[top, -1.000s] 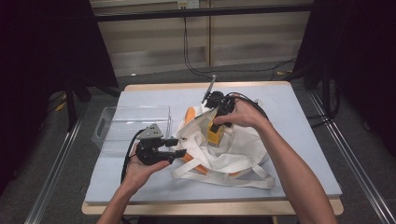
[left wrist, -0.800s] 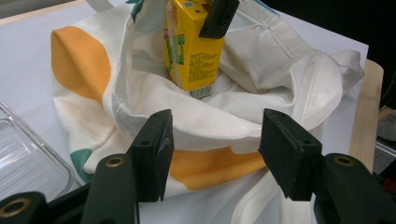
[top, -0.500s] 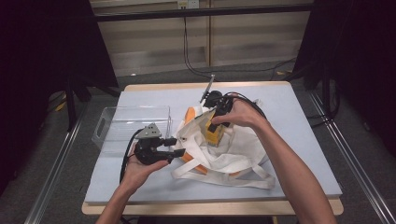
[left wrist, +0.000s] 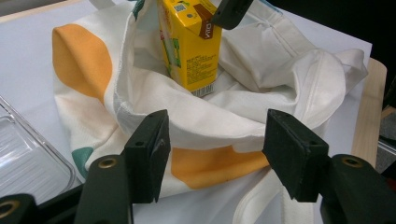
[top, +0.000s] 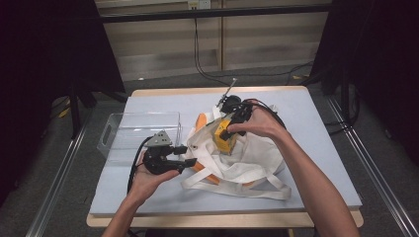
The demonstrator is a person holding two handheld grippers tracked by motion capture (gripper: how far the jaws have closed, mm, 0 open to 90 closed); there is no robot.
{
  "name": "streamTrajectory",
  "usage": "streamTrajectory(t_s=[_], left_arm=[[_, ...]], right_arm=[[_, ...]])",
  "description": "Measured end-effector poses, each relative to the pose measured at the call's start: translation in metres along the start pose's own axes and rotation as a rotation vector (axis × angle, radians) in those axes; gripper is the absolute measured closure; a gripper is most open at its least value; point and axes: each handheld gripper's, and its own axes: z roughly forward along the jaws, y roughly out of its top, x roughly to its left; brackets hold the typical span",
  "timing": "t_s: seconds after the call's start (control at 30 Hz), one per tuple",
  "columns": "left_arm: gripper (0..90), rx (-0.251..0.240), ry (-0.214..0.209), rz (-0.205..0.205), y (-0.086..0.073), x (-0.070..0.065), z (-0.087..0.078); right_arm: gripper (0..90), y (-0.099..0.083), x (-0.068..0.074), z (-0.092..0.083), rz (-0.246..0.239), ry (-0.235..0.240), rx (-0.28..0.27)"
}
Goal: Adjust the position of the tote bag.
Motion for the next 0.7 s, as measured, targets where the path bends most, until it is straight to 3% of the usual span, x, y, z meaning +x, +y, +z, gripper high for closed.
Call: streamTrajectory(t_s=[0.3,0.7], left_arm=[[39.7,0.008,-0.003,0.021,0.006,-0.003,0.004],[39.5,0.003,-0.020,0.034,0.023,-0.009,0.007]], right_arm=[[8.8,-0.027,0.001,-0.015,0.027,0.026,-0.145],[12.1,-0.074,0.013,-0.024,0.055,0.034,-0.286]])
